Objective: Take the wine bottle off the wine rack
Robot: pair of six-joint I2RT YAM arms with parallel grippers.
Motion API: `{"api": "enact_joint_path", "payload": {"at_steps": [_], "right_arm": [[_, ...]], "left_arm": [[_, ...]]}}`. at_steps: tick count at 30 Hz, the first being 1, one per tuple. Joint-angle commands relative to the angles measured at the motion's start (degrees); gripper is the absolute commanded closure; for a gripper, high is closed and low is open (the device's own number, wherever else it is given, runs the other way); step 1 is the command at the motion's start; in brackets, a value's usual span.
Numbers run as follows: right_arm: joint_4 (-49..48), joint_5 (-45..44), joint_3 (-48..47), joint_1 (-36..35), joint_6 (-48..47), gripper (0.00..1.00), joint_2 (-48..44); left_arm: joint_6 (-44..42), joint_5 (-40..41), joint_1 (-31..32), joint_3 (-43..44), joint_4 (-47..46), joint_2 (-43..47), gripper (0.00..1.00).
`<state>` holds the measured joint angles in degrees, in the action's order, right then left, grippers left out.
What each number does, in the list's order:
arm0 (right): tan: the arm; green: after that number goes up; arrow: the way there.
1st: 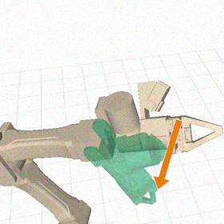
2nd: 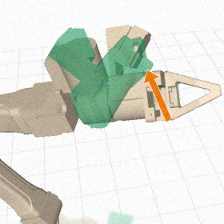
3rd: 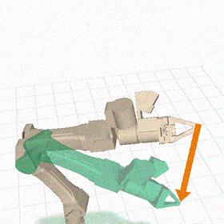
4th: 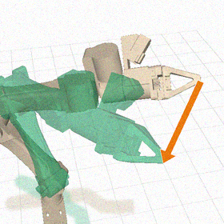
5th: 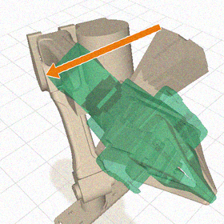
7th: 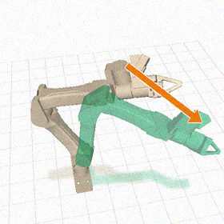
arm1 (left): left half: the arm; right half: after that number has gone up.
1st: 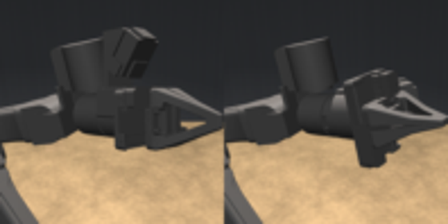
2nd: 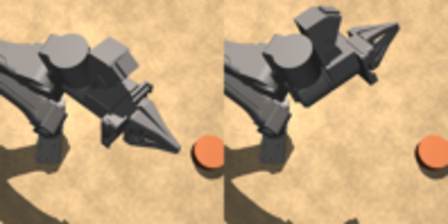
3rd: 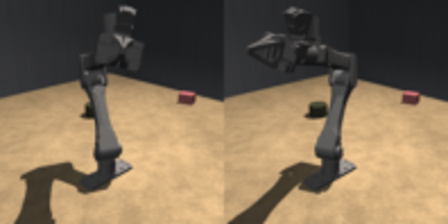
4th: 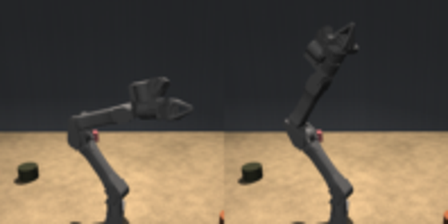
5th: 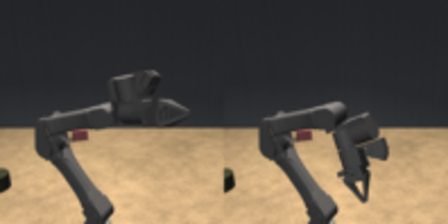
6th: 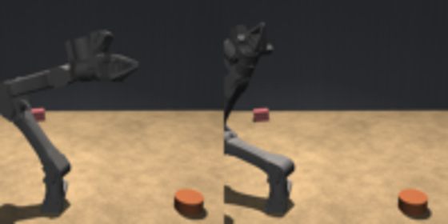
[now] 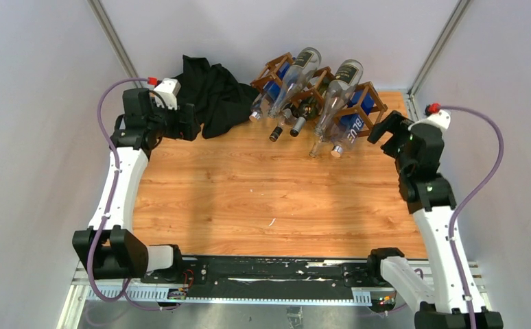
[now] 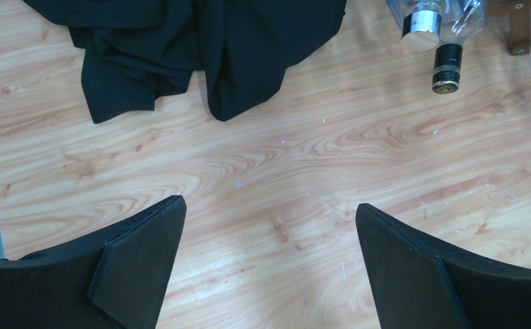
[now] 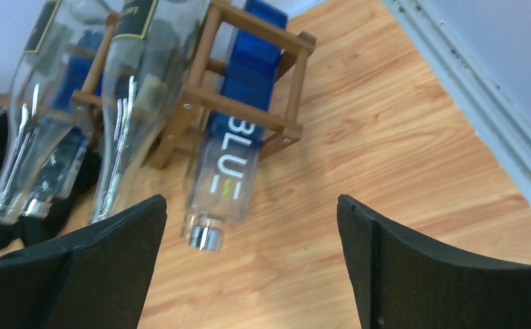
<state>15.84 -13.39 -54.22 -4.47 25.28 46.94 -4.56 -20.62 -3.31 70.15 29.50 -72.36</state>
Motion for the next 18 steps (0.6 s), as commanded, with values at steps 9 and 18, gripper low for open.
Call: {"api": "enact_joint_path", "payload": {"at_steps": [9, 18], "right_arm": [[19.49, 4.35, -32.20, -16.85, 6.86, 0.03, 25.65], [23.69, 0.64, -54.84, -28.25, 10.03, 0.03, 48.64]], "left_arm": [[-3.89, -1.79, -0.28, 8.34, 11.33, -4.17, 0.00], [-6.48, -3.57, -0.26, 9.44, 12.78, -6.17, 0.00]]}}
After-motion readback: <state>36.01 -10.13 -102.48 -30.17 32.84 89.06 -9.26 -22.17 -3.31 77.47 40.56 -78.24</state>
